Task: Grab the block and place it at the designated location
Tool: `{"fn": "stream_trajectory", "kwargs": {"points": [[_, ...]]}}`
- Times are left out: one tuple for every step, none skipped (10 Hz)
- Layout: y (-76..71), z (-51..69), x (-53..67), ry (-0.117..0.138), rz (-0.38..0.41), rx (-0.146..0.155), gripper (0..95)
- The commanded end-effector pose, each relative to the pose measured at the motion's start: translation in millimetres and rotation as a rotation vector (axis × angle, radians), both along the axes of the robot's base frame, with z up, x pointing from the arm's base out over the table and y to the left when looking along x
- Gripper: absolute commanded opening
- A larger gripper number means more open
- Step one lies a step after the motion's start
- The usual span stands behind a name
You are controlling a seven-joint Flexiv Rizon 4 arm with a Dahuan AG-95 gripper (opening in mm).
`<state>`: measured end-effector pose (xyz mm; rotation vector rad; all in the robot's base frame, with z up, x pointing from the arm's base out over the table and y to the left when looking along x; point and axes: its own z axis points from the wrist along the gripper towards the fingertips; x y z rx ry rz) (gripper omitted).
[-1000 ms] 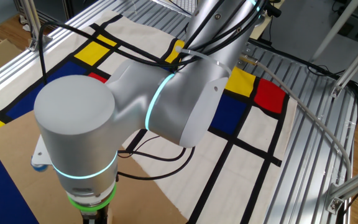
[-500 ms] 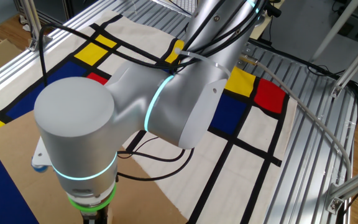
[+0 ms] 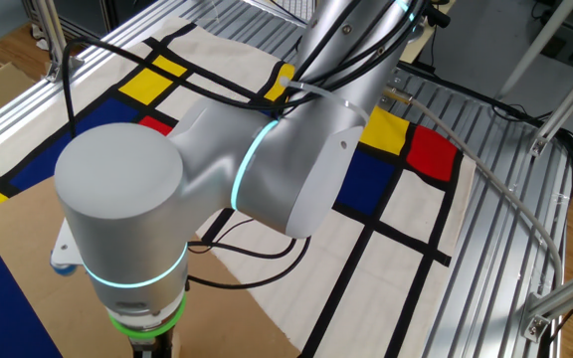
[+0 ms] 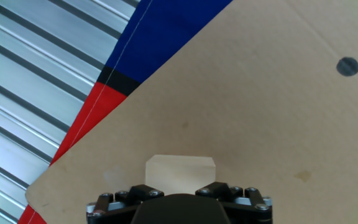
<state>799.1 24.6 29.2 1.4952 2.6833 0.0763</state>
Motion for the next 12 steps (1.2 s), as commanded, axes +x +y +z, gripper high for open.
{"fn": "stream_trajectory", "kwargs": {"points": [[-0.2,0.0,0.5,0.003,0.006,0.000,76.0],[-0.7,-0.3,0.5,0.005,0.009,0.003,76.0],[-1.1,-0.4,0.5,0.005,0.016,0.000,76.0],[-1.3,-0.5,0.5,0.004,0.018,0.000,57.0],[-1.5,-0.6,0.5,0.003,0.021,0.000,57.0],[-1.7,-0.7,0.5,0.002,0.022,0.000,57.0],[-1.8,-0.7,0.5,0.001,0.024,0.000,57.0],[-1.8,-0.8,0.5,0.000,0.025,0.000,57.0],[-1.8,-1.0,0.5,0.000,0.028,0.000,57.0],[-1.8,-1.2,0.5,-0.005,0.030,0.000,57.0],[-1.8,-1.2,0.5,-0.005,0.032,0.000,57.0],[-1.7,-1.5,0.5,-0.005,0.038,-0.001,38.0]]}}
